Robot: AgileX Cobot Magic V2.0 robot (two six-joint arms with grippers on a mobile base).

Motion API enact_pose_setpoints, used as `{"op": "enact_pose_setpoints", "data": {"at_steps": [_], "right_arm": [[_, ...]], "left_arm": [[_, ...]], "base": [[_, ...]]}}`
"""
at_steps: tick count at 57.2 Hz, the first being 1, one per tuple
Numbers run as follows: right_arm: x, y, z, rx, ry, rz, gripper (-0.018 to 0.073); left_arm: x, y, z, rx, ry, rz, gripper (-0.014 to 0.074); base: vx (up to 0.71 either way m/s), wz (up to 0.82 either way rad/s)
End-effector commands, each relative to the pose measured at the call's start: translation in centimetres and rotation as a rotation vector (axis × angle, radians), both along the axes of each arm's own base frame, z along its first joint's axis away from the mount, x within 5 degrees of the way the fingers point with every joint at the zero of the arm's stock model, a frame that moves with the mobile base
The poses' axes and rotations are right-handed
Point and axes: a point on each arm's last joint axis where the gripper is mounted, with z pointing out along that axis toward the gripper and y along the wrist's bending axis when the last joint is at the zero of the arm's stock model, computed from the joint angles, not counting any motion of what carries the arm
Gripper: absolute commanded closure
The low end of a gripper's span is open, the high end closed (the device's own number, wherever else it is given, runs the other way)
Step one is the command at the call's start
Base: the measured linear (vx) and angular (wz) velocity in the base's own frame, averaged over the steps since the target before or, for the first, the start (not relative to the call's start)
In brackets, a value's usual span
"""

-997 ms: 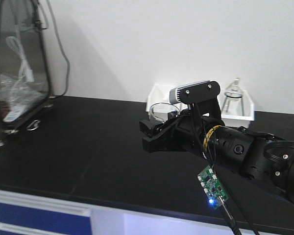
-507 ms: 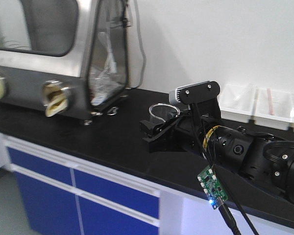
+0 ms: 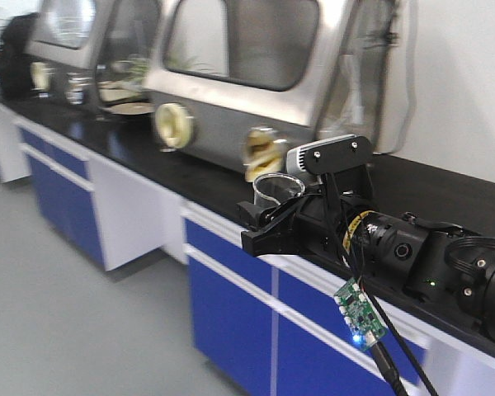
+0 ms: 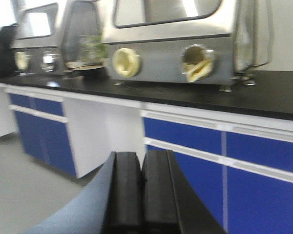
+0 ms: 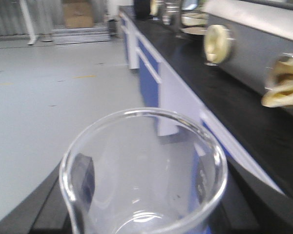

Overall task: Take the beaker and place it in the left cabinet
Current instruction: 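Hold the beaker in the right gripper while the base turns away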

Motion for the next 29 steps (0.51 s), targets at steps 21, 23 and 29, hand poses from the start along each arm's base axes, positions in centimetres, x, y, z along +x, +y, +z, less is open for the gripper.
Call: {"op": "enact_pose_setpoints", "data": {"at_steps": [21, 23, 29], "right_arm": [[-1.03, -0.04, 3.18, 0.069, -0.095, 0.041, 0.0561], [-1.03, -0.04, 3.18, 0.069, -0.095, 0.041, 0.0561], [-1.03, -0.04, 3.18, 0.069, -0.095, 0.041, 0.0561]], "left_arm": [[-0.14, 0.04, 0.30, -0.022, -0.083, 0.001, 0.0595], [-0.14, 0.04, 0.30, -0.022, -0.083, 0.001, 0.0595], [-0.14, 0.04, 0.30, -0.022, -0.083, 0.001, 0.0595]], "base": [[0.02, 0.75], [0.07, 0.66], [0.09, 0.61]]}}
